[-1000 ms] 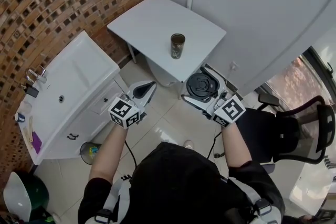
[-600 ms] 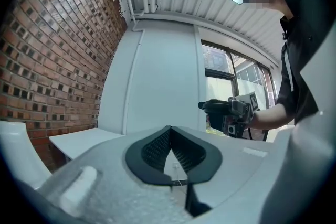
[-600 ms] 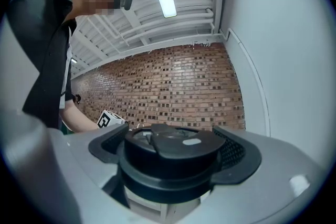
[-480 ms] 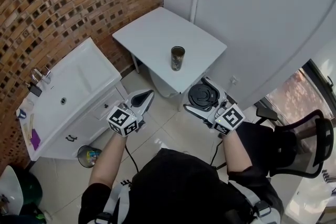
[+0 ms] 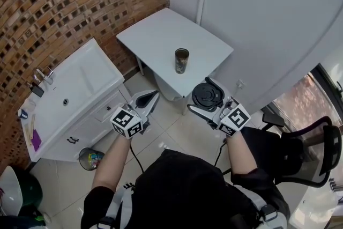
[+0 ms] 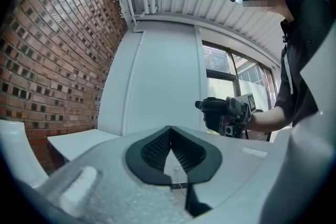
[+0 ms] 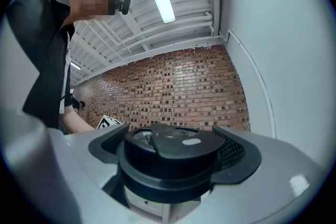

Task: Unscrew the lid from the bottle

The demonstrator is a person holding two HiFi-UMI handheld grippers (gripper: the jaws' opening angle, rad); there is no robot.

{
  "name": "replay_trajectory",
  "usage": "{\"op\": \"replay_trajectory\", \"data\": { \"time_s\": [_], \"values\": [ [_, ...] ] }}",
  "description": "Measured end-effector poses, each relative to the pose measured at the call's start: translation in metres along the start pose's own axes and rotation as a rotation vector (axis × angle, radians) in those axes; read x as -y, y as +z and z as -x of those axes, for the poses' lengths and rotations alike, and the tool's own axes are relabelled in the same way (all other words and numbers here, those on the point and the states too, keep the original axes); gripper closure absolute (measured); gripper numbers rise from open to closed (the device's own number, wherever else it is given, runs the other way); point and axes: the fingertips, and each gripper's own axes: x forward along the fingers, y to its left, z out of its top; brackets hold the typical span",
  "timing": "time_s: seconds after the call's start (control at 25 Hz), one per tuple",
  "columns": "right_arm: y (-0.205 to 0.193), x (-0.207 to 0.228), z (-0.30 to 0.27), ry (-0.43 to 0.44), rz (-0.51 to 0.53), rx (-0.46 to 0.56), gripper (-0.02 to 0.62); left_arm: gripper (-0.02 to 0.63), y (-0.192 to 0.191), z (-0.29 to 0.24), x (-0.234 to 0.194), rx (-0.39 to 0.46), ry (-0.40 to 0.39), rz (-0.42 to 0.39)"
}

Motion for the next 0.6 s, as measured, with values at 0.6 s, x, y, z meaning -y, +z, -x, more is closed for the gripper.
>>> {"op": "replay_trajectory", "data": {
  "time_s": [0.6],
  "values": [
    [-0.005,0.011,-0.002,0.023,-0.018,0.003,0.1,0.603,-0.006,-0.008,-0.004,-0.026,0.006,-0.013]
  ]
}}
